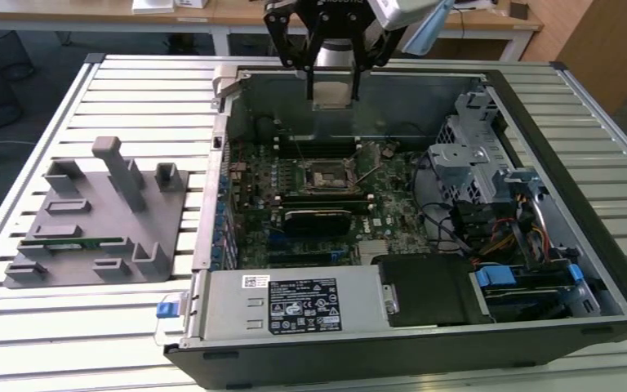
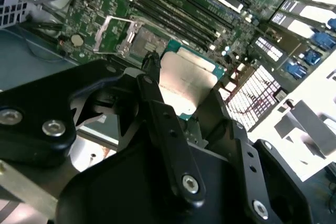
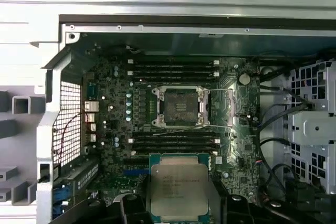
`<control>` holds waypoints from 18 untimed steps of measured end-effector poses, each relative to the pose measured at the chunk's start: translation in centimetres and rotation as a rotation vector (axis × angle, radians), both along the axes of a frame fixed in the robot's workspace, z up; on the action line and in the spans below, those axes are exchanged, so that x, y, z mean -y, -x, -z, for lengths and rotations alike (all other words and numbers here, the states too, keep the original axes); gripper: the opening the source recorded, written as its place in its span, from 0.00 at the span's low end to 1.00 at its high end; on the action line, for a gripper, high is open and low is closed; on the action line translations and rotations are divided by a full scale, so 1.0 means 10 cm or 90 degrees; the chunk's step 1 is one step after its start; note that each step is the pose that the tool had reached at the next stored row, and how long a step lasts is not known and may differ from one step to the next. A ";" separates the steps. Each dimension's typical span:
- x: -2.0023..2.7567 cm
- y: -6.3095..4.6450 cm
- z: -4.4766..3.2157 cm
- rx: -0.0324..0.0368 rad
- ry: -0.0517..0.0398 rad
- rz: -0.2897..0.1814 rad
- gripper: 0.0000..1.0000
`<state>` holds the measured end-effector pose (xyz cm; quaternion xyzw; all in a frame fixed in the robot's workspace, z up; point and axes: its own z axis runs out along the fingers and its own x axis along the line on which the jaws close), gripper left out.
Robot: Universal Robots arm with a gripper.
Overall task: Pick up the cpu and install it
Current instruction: 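Place the cpu into insertion slot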
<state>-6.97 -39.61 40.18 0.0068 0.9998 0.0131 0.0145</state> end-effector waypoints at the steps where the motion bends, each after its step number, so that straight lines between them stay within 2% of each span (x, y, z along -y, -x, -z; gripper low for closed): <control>1: 0.000 -0.01 0.000 0.0001 0.0000 0.000 0.53; 4: -0.002 -0.02 0.002 0.0001 0.0011 0.006 0.53; 8: -0.005 -0.03 0.020 0.0002 0.0030 0.033 0.53; 18: -0.006 -0.03 0.066 0.0005 0.0034 0.137 0.53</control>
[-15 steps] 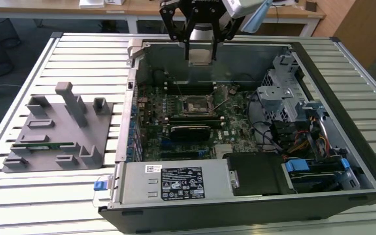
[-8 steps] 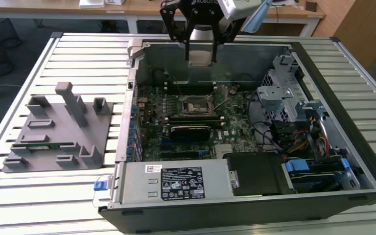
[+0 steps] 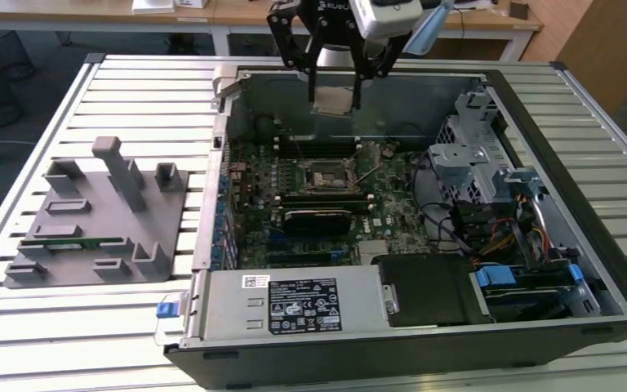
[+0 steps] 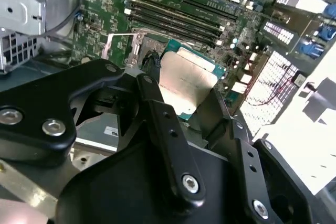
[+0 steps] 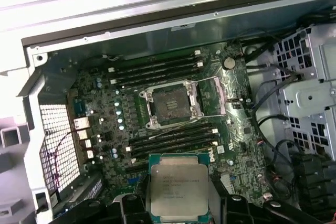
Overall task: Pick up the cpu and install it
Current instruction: 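Place the cpu into insertion slot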
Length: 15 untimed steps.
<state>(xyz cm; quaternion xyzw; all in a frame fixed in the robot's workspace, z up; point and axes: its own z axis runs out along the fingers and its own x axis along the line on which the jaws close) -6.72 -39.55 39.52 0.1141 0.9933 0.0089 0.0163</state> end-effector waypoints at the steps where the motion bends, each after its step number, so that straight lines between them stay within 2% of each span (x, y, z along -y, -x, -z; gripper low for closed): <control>1: -0.001 0.00 0.005 0.0002 0.0000 0.008 0.53; 15: -0.003 0.00 0.063 0.0025 0.0004 0.117 0.53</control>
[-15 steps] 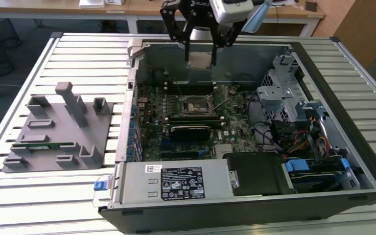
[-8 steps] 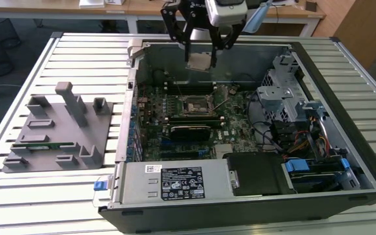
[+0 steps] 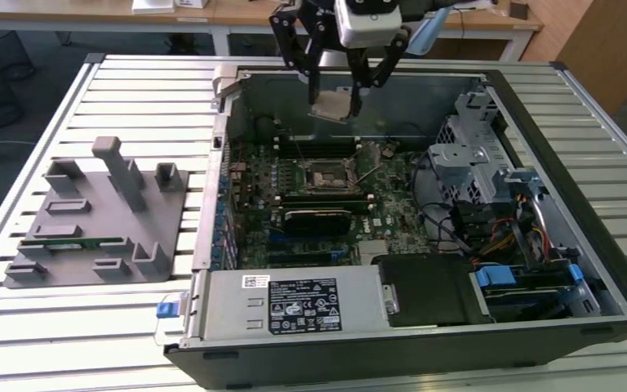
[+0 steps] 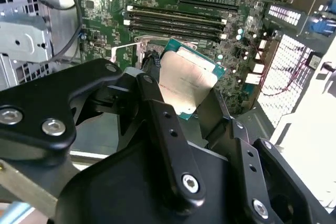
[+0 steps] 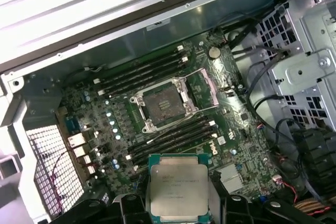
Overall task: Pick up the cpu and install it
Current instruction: 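Place the cpu into insertion slot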
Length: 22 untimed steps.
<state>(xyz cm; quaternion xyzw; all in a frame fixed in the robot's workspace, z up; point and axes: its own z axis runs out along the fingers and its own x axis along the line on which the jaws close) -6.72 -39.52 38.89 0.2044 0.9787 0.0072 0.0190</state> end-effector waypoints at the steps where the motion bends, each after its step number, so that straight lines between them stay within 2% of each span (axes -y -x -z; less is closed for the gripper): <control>1: -0.001 0.00 0.004 0.0001 0.0001 0.006 0.53; 22: -0.009 0.00 0.078 0.0025 0.0024 0.148 0.53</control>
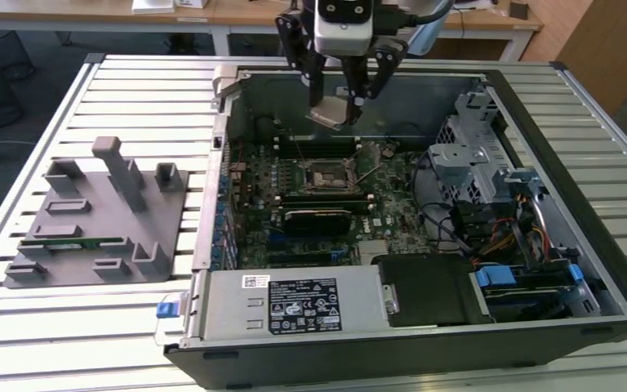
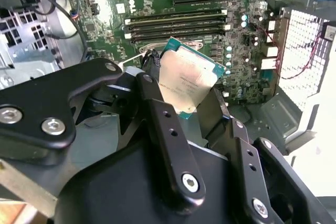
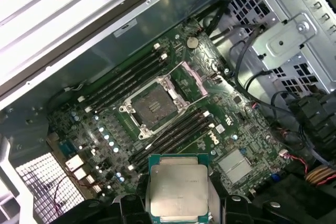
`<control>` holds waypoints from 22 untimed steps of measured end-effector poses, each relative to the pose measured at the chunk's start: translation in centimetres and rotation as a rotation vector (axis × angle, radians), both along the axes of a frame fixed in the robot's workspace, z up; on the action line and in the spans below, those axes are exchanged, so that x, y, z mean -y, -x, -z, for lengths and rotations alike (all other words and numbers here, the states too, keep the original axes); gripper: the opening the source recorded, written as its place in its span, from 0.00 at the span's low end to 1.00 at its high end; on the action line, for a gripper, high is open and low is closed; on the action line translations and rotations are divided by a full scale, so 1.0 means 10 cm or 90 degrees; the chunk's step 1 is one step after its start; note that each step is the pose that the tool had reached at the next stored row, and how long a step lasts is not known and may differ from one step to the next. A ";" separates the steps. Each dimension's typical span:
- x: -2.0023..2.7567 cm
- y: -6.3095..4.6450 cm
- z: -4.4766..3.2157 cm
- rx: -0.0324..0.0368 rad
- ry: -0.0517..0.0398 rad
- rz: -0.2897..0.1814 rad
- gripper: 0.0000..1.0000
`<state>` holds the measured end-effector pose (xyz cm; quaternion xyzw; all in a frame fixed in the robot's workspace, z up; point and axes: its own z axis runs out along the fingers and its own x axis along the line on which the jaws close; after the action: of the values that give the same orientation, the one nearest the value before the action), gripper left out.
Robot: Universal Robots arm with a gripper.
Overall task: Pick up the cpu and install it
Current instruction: 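Place the cpu into insertion slot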
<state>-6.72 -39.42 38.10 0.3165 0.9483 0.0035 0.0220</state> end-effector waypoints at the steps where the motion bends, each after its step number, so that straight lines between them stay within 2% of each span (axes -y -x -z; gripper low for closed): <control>1: 0.000 0.00 0.004 0.0001 0.0000 0.007 0.53; 14: -0.001 0.00 0.042 0.0009 0.0004 0.099 0.53; 22: -0.001 0.00 0.060 0.0010 0.0007 0.181 0.53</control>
<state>-6.72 -39.41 37.50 0.4478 0.8938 0.0001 0.0232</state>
